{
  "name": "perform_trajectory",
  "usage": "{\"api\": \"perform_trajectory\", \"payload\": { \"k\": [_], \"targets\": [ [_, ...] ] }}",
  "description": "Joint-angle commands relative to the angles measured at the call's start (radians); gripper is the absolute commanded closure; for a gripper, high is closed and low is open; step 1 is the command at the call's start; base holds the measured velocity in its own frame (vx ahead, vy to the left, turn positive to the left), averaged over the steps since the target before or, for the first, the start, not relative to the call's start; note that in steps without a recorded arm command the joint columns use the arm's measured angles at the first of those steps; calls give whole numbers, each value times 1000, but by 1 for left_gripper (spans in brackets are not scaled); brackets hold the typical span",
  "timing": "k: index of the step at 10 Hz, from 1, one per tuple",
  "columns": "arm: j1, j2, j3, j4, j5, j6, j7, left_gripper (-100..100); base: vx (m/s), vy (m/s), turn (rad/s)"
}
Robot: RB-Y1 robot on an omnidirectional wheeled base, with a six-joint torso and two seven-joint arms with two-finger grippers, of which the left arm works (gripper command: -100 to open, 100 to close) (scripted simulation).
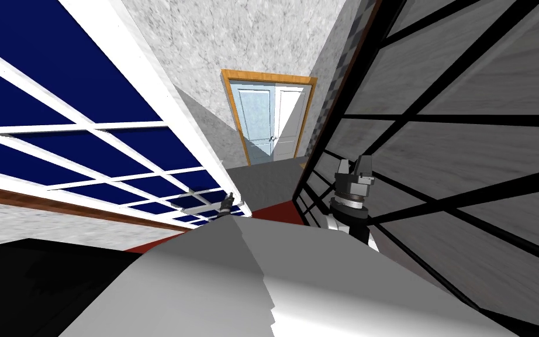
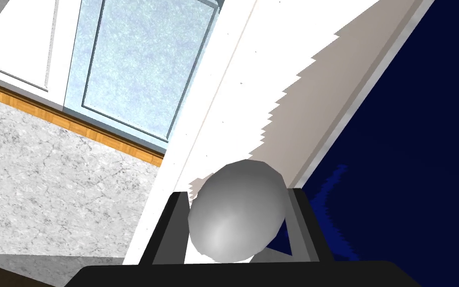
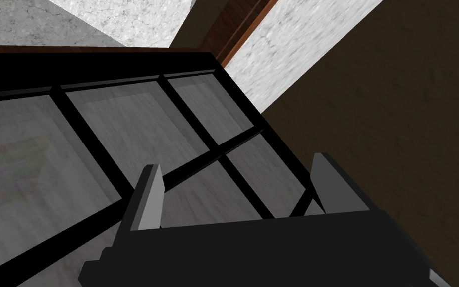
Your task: Pull the door open
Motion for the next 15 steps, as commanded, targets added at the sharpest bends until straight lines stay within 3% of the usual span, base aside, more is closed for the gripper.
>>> {"api": "perform_trajectory", "payload": {
  "k": [1, 6, 9, 11, 12, 15],
  "targets": [
    [3, 3, 3, -2, 10, 1, 32, 100, -54, 10, -58],
    [1, 9, 0, 5, 68, 0, 168, 100, -65, 6, -91],
    [1, 11, 0, 7, 83, 0, 224, 100, -56, 8, -62],
    [0, 15, -1, 11, 114, -1, 289, 100, -66, 10, -119],
    [0, 15, -1, 11, 114, -1, 303, 100, -58, 9, -54],
    [-1, 18, -3, 15, 148, -1, 385, 100, -55, 1, -74]
  ]
}}
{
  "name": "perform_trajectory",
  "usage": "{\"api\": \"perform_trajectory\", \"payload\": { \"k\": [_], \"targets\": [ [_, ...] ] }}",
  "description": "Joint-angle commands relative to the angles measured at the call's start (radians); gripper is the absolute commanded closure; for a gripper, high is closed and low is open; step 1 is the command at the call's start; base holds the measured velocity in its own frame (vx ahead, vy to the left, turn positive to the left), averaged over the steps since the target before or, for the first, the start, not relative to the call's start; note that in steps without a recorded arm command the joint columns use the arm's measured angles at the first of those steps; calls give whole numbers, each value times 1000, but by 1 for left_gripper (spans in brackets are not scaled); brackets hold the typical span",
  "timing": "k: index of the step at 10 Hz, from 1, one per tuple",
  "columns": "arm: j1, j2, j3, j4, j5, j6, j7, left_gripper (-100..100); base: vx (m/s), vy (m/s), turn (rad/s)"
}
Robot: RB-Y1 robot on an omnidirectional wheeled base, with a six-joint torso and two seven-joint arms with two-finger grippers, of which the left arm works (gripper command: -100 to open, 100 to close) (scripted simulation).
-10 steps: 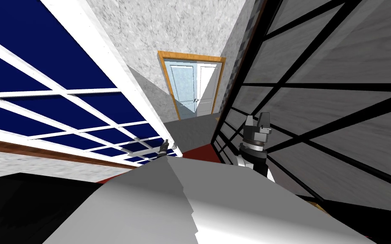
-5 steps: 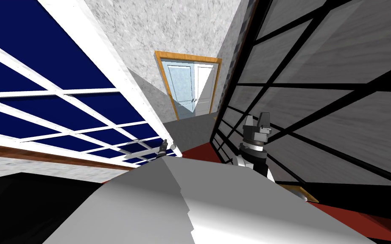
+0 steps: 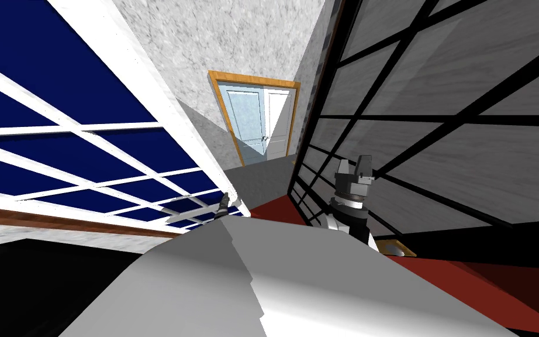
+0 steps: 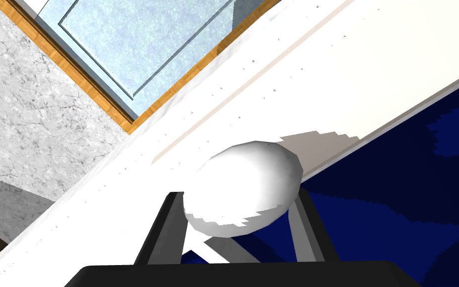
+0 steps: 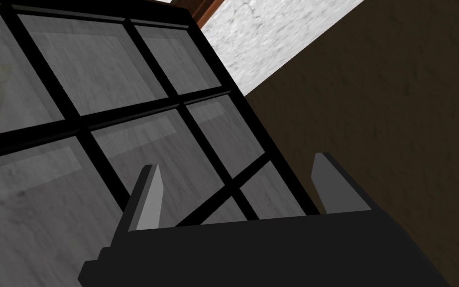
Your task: Pull the door open
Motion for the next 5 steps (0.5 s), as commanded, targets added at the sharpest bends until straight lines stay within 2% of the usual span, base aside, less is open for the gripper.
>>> {"api": "perform_trajectory", "payload": {
  "k": [1, 2, 3, 4, 5],
  "targets": [
    [5, 1, 0, -3, 26, 3, 50, 100, -79, 2, -141],
    [5, 1, 0, -3, 26, 3, 66, 100, -62, 10, -64],
    [5, 3, 0, -1, 43, 3, 101, 100, -68, 11, -89],
    [5, 3, 0, -1, 43, 3, 107, 100, -55, 11, -54],
    [4, 5, -1, 1, 61, 2, 147, 100, -59, 7, -110]
  ]
}}
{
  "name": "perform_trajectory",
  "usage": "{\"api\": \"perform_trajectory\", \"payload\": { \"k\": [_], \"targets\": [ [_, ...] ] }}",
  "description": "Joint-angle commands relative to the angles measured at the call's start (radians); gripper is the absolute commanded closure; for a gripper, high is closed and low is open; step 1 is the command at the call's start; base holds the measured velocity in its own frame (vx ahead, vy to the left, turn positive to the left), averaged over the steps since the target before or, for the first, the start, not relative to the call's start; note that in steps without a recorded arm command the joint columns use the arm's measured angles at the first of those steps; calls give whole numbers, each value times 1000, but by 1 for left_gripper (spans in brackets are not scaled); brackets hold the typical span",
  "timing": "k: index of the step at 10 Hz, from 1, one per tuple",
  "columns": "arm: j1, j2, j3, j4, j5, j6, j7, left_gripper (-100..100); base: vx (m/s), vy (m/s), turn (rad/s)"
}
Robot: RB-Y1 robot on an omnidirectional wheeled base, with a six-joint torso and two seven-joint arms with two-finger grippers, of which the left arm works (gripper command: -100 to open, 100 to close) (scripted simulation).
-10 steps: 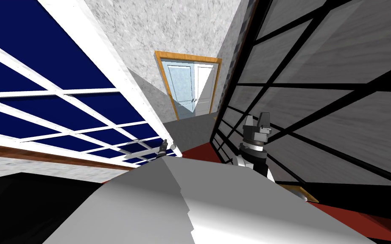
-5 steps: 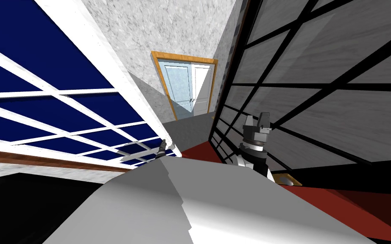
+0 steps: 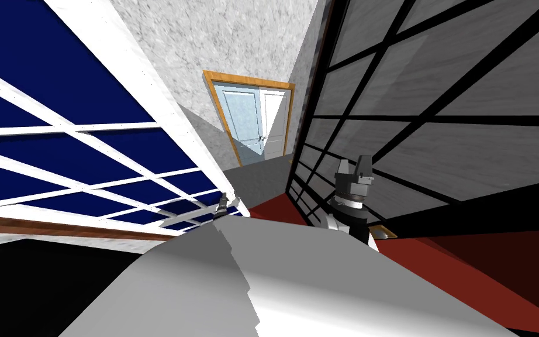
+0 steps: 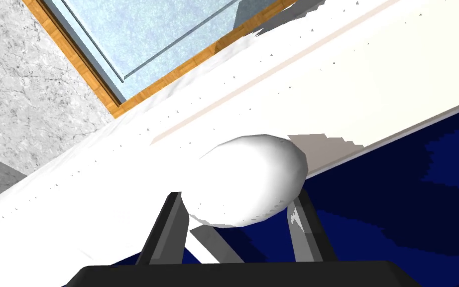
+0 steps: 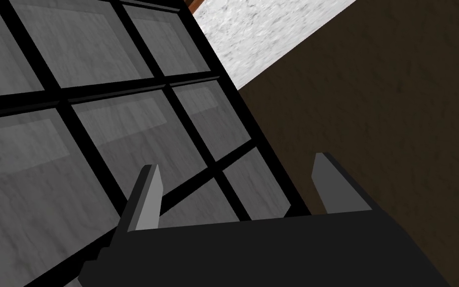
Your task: Pull the door open
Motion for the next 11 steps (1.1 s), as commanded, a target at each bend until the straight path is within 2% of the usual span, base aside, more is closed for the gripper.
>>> {"api": "perform_trajectory", "payload": {
  "k": [1, 2, 3, 4, 6, 7, 8, 9, 10, 11],
  "targets": [
    [6, 0, 0, -8, 27, 4, 50, 100, -89, 3, -153],
    [6, 0, 0, -8, 27, 4, 67, 100, -63, 5, -62],
    [6, 2, -1, -6, 45, 4, 101, 100, -55, -5, -90],
    [6, 2, -1, -6, 45, 4, 108, 100, -49, 0, -55],
    [4, 6, -2, -2, 81, 4, 173, 100, -71, 8, -128],
    [4, 6, -2, -2, 81, 4, 191, 100, -62, 10, -68],
    [4, 8, -3, 1, 99, 3, 225, 100, -67, 8, -90],
    [4, 8, -3, 1, 99, 3, 233, 100, -55, 8, -51],
    [8, 13, 5, 7, 85, -3, 181, -100, -21, -14, 5],
    [11, 15, 8, 9, 79, -6, 160, -100, -3, -31, 22]
  ]
}}
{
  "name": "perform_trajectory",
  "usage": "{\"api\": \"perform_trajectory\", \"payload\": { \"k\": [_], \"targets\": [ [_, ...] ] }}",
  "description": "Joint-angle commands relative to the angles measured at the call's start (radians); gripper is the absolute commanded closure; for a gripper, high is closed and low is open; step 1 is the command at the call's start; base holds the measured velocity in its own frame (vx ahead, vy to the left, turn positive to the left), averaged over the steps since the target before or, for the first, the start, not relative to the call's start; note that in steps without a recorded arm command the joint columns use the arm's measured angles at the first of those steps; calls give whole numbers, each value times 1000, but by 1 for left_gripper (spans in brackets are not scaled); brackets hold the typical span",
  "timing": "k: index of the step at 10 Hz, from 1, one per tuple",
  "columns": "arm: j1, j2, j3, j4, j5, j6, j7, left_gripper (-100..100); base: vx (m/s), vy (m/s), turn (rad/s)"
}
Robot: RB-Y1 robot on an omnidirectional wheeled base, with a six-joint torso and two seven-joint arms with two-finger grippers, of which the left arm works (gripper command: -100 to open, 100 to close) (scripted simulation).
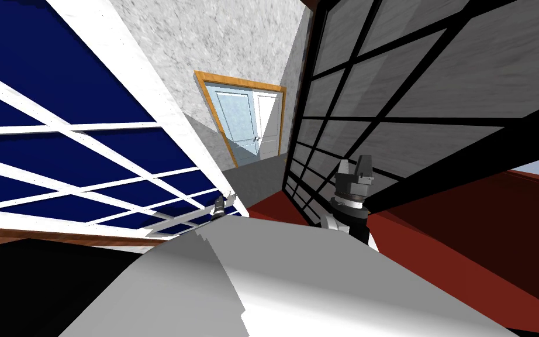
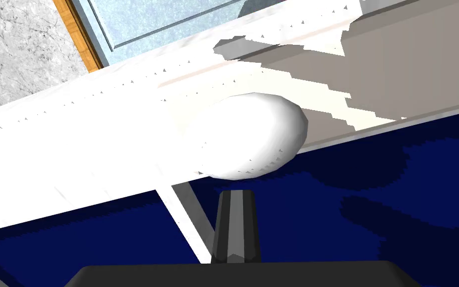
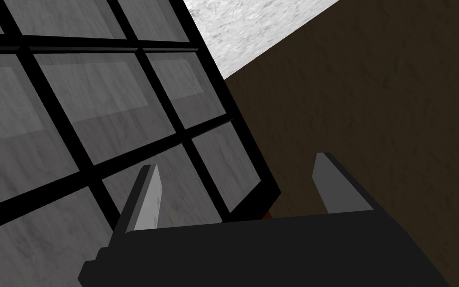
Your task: Pull the door open
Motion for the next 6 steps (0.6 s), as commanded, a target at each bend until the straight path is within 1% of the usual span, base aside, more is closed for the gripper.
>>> {"api": "perform_trajectory", "payload": {
  "k": [1, 3, 4, 6],
  "targets": [
    [5, 3, 6, 1, -14, -5, -50, -100, 3, -38, 16],
    [13, 7, 14, 7, -34, -14, -107, -100, 4, -40, 16],
    [13, 7, 14, 7, -34, -14, -117, -100, 0, -30, 7],
    [22, 13, 24, 14, -58, -26, -182, -100, -5, -32, 13]
  ]
}}
